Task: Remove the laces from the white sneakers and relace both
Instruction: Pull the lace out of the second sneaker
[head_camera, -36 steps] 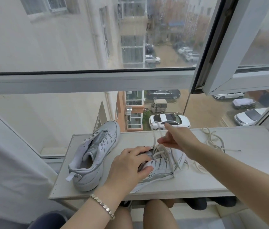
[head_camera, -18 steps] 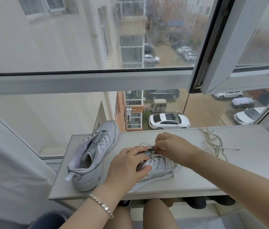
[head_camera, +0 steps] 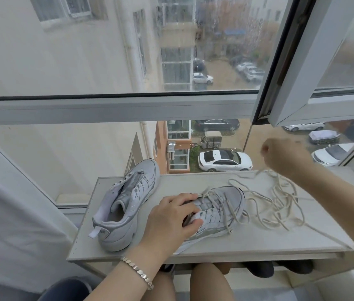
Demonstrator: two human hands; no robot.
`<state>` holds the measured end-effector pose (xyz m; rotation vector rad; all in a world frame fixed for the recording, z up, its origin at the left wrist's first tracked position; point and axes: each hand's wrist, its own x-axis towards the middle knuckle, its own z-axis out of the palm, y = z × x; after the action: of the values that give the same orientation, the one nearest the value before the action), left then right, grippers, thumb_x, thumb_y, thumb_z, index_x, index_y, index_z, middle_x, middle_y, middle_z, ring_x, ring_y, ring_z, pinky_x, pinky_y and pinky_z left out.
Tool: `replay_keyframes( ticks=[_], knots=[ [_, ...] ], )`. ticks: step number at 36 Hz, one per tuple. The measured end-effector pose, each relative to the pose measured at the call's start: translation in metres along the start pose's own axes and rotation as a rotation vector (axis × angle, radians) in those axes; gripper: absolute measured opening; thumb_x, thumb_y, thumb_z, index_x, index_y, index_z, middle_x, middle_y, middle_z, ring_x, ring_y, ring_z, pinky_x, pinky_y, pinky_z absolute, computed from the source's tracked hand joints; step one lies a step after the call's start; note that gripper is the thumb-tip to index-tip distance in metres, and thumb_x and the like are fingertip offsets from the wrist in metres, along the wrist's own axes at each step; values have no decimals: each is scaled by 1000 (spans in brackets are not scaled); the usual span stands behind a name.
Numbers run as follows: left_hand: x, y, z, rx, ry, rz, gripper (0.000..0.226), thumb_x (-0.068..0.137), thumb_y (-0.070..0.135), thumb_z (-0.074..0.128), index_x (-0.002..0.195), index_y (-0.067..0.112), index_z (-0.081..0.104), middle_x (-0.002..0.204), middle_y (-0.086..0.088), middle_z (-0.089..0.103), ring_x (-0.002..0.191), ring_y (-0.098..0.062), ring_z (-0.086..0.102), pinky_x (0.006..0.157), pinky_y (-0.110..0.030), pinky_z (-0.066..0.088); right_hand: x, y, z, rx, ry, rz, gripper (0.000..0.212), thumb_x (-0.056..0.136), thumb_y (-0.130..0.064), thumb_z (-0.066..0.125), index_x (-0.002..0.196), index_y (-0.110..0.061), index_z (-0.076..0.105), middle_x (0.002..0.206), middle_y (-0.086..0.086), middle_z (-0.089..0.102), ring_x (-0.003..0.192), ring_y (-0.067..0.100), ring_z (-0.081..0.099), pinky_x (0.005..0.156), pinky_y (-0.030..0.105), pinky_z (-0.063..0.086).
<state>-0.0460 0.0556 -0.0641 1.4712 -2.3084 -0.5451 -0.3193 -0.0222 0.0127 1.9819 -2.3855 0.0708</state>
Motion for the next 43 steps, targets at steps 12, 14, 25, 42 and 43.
replay_keyframes(
  ticks=[12, 14, 25, 42, 43],
  knots=[
    [-1, 1, -1, -7, -13, -8, 23, 84, 50, 55, 103, 38, 63, 115, 48, 29, 115, 2, 36, 87, -22, 35, -52, -57, 33, 264, -218, -492, 19, 90, -32, 57, 94, -18, 70, 82, -9, 54, 70, 5, 48, 64, 19, 39],
    [-1, 1, -2, -13, -13, -9, 23, 84, 49, 55, 103, 38, 63, 119, 47, 32, 115, 1, 36, 88, -22, 35, -55, -68, 38, 332, -136, -539, 19, 90, -33, 59, 100, -20, 69, 88, -10, 54, 76, 5, 48, 68, 19, 39],
    [0, 2, -1, 4, -7, -12, 23, 85, 49, 54, 104, 39, 63, 129, 39, 39, 116, 1, 36, 84, -19, 32, -55, -78, 48, 399, -173, -347, 18, 92, -23, 55, 100, -14, 68, 100, 0, 63, 87, 16, 56, 75, 26, 44],
    [-2, 4, -5, 28, -35, 56, 34, 83, 56, 53, 114, 43, 59, 137, 32, 31, 129, -8, 28, 102, -30, 25, -78, -78, 47, 503, -329, -215, 25, 85, -43, 61, 76, -22, 71, 68, -9, 63, 58, -1, 52, 51, 14, 39],
    [-2, 2, -8, 33, -72, 67, 39, 81, 59, 54, 117, 45, 57, 140, 30, 27, 136, -11, 19, 108, -33, 18, -80, -76, 48, 513, -318, -227, 24, 86, -42, 60, 79, -21, 71, 70, -11, 61, 60, -2, 51, 53, 14, 39]
  ],
)
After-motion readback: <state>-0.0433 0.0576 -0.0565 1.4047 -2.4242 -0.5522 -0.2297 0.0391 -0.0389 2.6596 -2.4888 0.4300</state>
